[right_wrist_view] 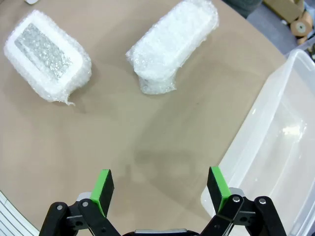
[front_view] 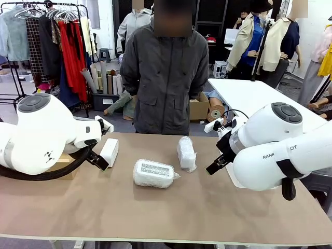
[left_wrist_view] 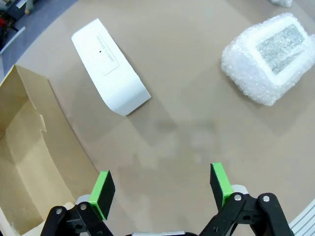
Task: Separate and place wrapped and unwrapped clocks.
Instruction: Pick up the Digital clock indicated by the person.
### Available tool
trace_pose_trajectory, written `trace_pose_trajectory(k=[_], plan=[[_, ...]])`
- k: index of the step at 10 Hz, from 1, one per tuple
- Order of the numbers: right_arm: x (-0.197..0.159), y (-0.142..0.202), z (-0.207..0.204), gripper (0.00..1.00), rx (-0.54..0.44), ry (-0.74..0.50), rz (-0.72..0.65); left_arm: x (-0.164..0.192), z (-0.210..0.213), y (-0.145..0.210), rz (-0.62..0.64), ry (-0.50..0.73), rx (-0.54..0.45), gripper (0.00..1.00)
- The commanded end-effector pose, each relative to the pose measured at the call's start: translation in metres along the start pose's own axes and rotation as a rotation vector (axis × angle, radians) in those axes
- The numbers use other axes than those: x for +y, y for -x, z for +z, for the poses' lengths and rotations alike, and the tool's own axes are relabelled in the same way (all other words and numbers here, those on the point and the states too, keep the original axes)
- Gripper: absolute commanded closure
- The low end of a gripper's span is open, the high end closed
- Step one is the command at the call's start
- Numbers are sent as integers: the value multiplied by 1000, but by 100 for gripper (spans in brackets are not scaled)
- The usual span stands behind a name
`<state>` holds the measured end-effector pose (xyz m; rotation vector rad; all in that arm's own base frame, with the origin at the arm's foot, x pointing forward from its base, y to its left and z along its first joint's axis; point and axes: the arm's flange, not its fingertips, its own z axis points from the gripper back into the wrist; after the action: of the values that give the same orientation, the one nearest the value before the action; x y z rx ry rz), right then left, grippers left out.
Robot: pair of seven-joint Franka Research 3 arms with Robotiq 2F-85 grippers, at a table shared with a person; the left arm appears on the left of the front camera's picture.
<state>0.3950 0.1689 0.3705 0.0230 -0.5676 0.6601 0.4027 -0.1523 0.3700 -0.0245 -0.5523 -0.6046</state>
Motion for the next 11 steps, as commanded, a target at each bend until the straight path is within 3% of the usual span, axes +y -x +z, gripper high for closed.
trace_pose_trajectory(k=[1, 11], plan=[[0, 0, 0, 0, 0, 0, -1, 0, 0, 0, 1, 0, 0, 0], [0, 0, 0, 0, 0, 0, 0, 0, 0, 0, 1, 0, 0, 0]])
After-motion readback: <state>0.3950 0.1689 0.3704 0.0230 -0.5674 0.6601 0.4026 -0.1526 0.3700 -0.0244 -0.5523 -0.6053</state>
